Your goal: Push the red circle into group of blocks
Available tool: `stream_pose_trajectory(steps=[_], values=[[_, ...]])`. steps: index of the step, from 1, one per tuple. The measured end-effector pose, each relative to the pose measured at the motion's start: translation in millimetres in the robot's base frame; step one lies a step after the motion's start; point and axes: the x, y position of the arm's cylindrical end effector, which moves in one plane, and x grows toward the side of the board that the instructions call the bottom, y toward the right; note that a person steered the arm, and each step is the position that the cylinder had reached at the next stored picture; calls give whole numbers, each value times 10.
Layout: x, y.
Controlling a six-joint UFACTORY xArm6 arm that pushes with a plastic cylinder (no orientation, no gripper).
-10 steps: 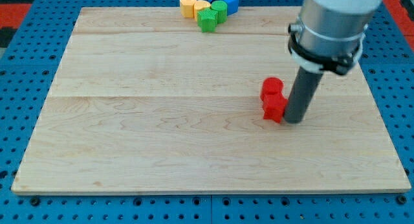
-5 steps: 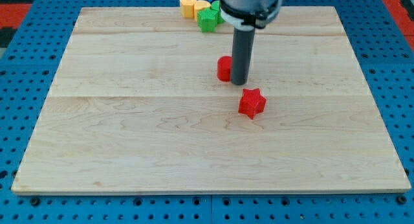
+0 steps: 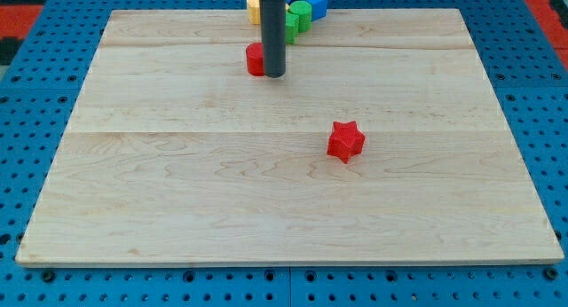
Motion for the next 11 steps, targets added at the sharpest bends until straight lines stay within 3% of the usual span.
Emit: stream_pose_trajectory(steps=[5,8,11], values=[[-235,-921],[-312,-275],[-791,71]])
